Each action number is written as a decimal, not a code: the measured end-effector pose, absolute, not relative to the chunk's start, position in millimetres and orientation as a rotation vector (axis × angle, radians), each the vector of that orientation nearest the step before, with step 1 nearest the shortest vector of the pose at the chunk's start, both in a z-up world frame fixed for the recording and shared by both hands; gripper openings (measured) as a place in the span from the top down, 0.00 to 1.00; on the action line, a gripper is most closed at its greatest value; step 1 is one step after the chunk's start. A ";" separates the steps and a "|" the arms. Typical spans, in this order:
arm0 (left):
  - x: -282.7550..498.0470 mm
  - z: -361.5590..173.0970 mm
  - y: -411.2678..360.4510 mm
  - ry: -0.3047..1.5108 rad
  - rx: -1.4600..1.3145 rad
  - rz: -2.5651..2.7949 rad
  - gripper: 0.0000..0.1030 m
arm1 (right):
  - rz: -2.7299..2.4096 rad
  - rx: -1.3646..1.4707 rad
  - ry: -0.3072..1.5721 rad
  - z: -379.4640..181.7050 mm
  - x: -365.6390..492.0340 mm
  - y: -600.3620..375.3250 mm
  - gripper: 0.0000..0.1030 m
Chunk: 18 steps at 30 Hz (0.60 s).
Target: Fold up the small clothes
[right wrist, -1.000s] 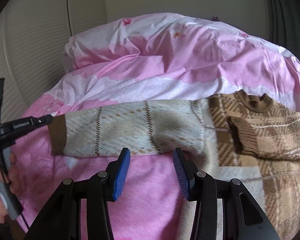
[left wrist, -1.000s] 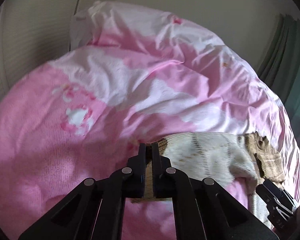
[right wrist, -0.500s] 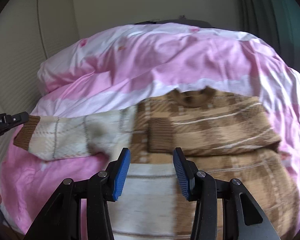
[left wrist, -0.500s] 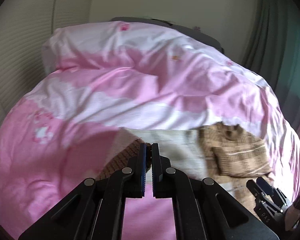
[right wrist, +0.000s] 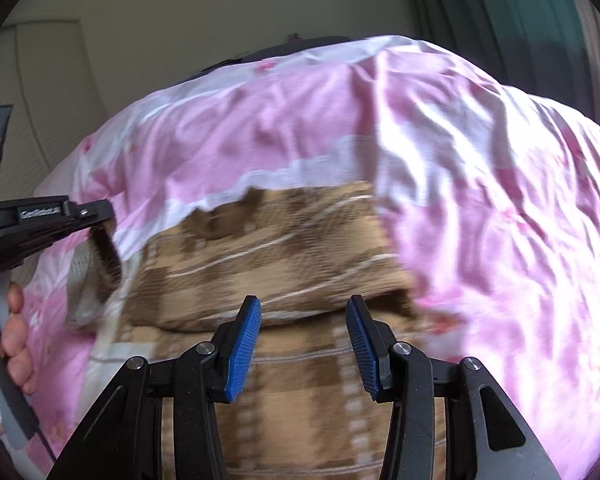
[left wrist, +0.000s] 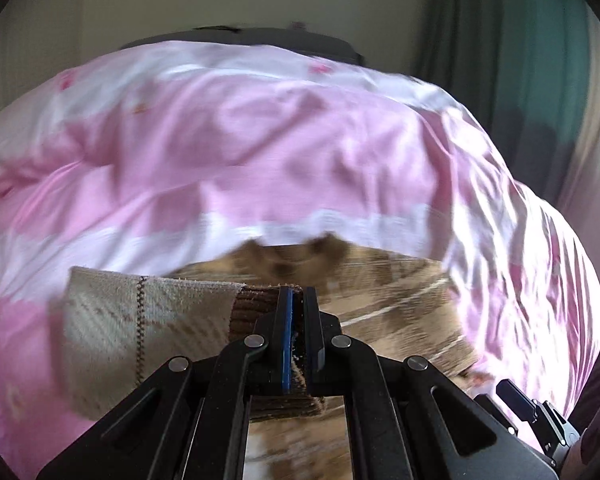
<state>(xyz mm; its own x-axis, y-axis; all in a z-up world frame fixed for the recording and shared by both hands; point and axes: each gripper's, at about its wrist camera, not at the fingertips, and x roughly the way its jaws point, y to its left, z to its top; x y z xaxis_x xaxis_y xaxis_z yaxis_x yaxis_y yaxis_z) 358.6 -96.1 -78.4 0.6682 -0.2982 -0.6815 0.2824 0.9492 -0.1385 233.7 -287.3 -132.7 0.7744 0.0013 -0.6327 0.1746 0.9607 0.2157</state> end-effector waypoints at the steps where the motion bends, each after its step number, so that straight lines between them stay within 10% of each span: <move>1: 362.5 -81.6 -116.6 0.779 -0.011 -0.349 0.94 | -0.104 0.273 0.682 -134.5 233.9 -297.9 0.56; 18: 377.0 -126.7 -245.1 0.876 0.112 -0.494 0.91 | -0.191 0.347 0.740 -156.5 251.7 -377.3 0.56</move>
